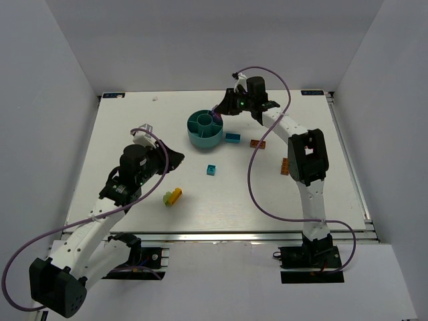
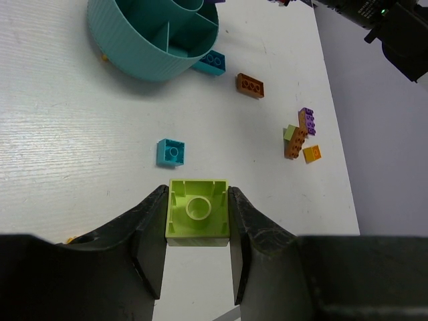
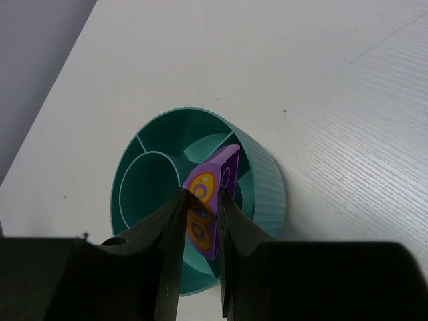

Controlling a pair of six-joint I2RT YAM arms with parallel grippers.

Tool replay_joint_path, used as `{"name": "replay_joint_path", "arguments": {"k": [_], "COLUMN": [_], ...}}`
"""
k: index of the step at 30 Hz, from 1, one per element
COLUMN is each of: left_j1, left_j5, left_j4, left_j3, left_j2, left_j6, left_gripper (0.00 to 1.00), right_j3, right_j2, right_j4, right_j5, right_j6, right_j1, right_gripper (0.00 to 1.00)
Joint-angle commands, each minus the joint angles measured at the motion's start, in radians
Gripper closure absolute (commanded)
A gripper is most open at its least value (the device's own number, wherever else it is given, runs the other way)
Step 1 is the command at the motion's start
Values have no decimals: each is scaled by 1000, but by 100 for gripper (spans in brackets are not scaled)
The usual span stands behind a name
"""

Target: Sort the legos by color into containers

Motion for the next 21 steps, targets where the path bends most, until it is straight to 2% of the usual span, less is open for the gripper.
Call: {"name": "replay_joint_path", "arguments": {"k": [1,3,4,5,6,7,8,12,15,17,18,19,21], "left_j1": [4,6,6,6,6,6,6,6,6,6,6,6,6], "left_j5": [2,3,3,6,6,11,16,36,42,54,59,63,74], "left_j4": [21,24,24,35,35,42,61,114,159,203,231,265,282], "left_j3": [3,6,7,7,6,6,3,4,26,41,55,61,85], "left_j2": [-25,-23,-22,-20,-19,-16,-11,36,76,133,155,200,254], "left_j6": [-6,-6,-6,-9,-9,-14,-17,-32,-47,-48,-46,-38,-18], "left_gripper": [100,100,100,100,100,100,100,100,100,100,100,100,100], "right_j3": [23,23,23,23,23,23,23,20,14,-15,-27,-52,-73], "right_j2": [-12,-12,-12,-15,-15,-19,-22,-47,-96,-131,-165,-180,-237], "right_j4": [35,32,32,31,29,28,26,20,23,45,57,69,39], "right_j5": [1,1,3,1,1,1,0,-6,-66,-198,-318,-366,-452], "right_j6": [-11,-11,-11,-11,-14,-16,-19,-26,-107,-195,-219,-236,-316], "right_j1": [4,4,4,4,4,4,2,-2,-19,-51,-79,-93,-120], "right_gripper": [81,66,54,47,46,41,40,39,40,46,53,76,96]}}
